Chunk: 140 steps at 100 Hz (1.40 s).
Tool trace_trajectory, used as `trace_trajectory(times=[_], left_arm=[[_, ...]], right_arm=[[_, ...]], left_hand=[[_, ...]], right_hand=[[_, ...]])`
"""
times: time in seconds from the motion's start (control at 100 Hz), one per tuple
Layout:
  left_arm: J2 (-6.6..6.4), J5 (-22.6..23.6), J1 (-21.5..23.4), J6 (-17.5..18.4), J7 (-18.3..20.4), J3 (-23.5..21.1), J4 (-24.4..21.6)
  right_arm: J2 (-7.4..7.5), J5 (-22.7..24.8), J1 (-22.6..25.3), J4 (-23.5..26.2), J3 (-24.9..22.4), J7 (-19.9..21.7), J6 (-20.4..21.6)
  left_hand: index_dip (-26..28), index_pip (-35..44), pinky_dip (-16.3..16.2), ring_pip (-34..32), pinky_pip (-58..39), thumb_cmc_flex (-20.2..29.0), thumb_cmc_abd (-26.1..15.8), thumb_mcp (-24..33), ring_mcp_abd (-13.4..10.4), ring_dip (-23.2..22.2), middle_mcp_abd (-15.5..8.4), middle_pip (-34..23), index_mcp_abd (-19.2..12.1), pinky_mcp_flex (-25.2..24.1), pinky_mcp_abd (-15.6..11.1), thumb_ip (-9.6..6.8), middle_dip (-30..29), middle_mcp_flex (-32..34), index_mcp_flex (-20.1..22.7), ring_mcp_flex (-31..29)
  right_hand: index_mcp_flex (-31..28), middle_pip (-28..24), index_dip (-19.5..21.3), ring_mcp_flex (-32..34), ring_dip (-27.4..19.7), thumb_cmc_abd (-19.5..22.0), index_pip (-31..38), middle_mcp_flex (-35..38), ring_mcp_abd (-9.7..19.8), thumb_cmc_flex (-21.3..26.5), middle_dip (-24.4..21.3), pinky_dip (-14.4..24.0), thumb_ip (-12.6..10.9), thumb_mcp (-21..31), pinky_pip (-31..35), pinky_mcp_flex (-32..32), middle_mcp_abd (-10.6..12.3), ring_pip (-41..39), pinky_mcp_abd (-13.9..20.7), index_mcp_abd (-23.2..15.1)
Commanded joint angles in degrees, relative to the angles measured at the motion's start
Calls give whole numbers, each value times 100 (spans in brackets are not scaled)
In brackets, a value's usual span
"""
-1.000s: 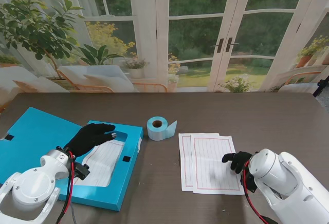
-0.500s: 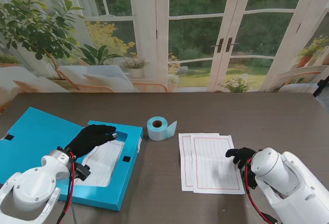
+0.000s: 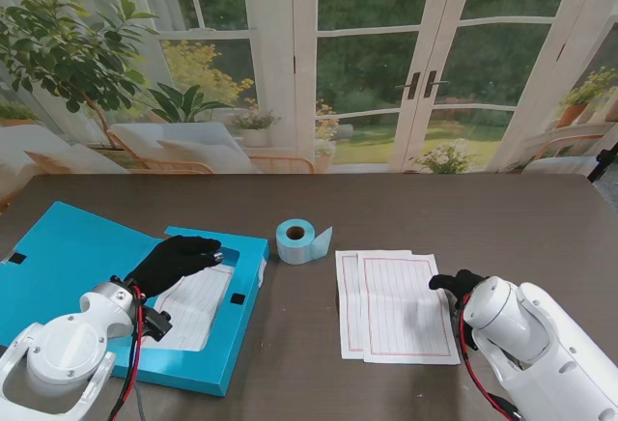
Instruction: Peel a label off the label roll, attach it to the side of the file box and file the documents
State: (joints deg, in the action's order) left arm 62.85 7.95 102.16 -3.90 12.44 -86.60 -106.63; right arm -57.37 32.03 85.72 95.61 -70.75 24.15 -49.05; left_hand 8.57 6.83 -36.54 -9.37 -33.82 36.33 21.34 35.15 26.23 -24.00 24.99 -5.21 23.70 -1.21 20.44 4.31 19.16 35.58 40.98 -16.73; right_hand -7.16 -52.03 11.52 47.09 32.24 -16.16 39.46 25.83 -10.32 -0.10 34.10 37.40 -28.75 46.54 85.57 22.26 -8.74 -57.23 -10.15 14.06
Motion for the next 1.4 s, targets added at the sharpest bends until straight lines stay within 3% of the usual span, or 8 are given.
trace_trajectory(times=[0.0, 0.21, 0.39, 0.73, 1.01, 1.26, 1.32, 1.39], left_arm=[[3, 4, 8, -26, 131, -6, -10], [-5, 3, -19, -32, 170, 14, 2], [-5, 15, 6, -67, 168, 11, -23], [-3, -22, 13, -96, 172, 33, -30], [7, -93, 55, -148, 160, 23, -20], [6, -125, 63, -210, 182, 15, -42], [6, -134, 62, -219, 188, 12, -45], [5, -139, 64, -235, 194, 9, -50]], right_arm=[[34, 71, -115, -138, 122, 207, -67], [252, -46, -596, -498, 640, 706, -340], [318, -391, -688, -537, 708, 843, -443], [22, -1136, -359, -333, 153, 201, -453], [-324, -1879, -208, -294, -280, -523, -595], [-507, -2546, -78, -95, -558, -804, -806], [-553, -2700, -41, -30, -622, -874, -863], [-602, -2808, -23, -7, -683, -899, -896]], left_hand=[[27, -72, -96, 111, 123, 46, -162, -90, 157, -68, 10, 1, -24, -19, -26, 1, 24, 96, 98, -167], [33, -69, -102, 120, 149, 37, -179, -101, 151, -69, 6, 1, -37, -20, -28, -1, 24, 99, 109, -164], [37, -68, -112, 121, 157, 43, -178, -105, 150, -72, 20, 2, -32, -18, -28, -4, 24, 99, 116, -169], [40, -71, -119, 128, 195, 47, -206, -120, 141, -73, 4, 5, -33, -10, -31, -6, 23, 89, 117, -159], [39, -82, -131, 144, 267, 63, -259, -156, 148, -68, 19, 13, -21, -11, -40, -8, 18, 56, 106, -147], [39, -93, -149, 167, 350, 80, -328, -212, 143, -68, 26, 17, -21, -7, -46, -12, 14, 30, 101, -141], [39, -95, -156, 170, 363, 85, -338, -226, 142, -69, 16, 18, -17, -3, -46, -13, 12, 26, 102, -146], [40, -98, -162, 179, 378, 91, -358, -241, 139, -68, 21, 19, -11, 0, -46, -14, 12, 22, 101, -141]], right_hand=[[236, 17, -228, 184, 34, 85, -275, -2, -105, 54, -100, 30, 225, -165, 351, 855, 79, -150, -78, 214], [218, 24, -378, 180, 19, 314, -476, -77, -29, 73, -154, 4, 444, -315, 343, 872, 6, -154, -11, 428], [-152, 28, 272, 174, 7, 380, 956, 16, 5, 189, -173, -22, 388, -346, 313, 844, -82, -142, 20, 143], [-1714, 158, 925, -42, -20, -305, 1434, -102, 113, 32, -175, -52, -1203, 511, 90, 577, -127, -45, 60, -820], [-2475, 229, 1146, -51, -43, -1278, 1648, -10, 158, 1230, -235, -43, -1393, 385, -13, 458, -166, 32, 41, -881], [-2787, 229, 1480, 71, -33, -2345, 2120, 169, 272, 2177, -243, -40, -984, 303, -42, 449, -195, 38, 35, -593], [-2798, 250, 1156, 121, -7, -2554, 2362, 230, 269, 2471, -243, -37, -457, 339, -44, 450, -221, 29, 35, -522], [-2813, 288, 844, 182, 10, -2631, 2691, 346, 289, 2879, -239, -63, 621, 233, -79, 500, -240, 16, 24, -504]])
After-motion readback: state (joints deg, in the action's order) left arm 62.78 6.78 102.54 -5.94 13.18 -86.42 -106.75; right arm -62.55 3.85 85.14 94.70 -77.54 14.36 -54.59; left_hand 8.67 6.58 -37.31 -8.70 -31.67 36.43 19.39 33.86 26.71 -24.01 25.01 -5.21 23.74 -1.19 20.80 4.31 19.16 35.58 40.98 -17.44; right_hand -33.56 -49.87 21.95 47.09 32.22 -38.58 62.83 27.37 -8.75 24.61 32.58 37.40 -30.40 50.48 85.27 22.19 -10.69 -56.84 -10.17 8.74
